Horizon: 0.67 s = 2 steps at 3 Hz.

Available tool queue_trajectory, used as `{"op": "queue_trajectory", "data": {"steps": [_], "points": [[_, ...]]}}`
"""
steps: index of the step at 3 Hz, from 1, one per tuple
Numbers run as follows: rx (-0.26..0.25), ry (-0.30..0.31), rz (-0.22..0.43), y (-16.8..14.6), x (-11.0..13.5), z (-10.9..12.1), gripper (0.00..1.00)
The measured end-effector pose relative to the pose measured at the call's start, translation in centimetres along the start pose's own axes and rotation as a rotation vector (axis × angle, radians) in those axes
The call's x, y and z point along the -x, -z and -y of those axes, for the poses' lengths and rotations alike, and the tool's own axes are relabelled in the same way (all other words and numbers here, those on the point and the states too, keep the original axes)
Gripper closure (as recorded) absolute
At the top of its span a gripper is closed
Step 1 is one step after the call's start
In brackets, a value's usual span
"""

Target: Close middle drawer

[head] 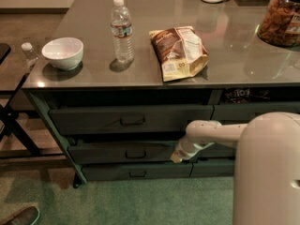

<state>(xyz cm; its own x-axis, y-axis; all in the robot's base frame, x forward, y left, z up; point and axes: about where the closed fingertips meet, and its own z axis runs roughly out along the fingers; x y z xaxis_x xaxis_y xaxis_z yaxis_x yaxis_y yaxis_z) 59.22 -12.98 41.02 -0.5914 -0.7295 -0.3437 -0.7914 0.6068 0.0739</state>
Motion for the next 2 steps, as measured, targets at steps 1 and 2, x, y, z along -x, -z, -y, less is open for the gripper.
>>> {"op": "queue_trajectory", "data": {"steps": [1, 2], "points": [[-0.047, -0.007, 0.026, -0.52, 2.19, 2.4, 1.0], [-0.045, -0.008, 0.027, -0.48, 2.11, 2.28, 1.0]]}}
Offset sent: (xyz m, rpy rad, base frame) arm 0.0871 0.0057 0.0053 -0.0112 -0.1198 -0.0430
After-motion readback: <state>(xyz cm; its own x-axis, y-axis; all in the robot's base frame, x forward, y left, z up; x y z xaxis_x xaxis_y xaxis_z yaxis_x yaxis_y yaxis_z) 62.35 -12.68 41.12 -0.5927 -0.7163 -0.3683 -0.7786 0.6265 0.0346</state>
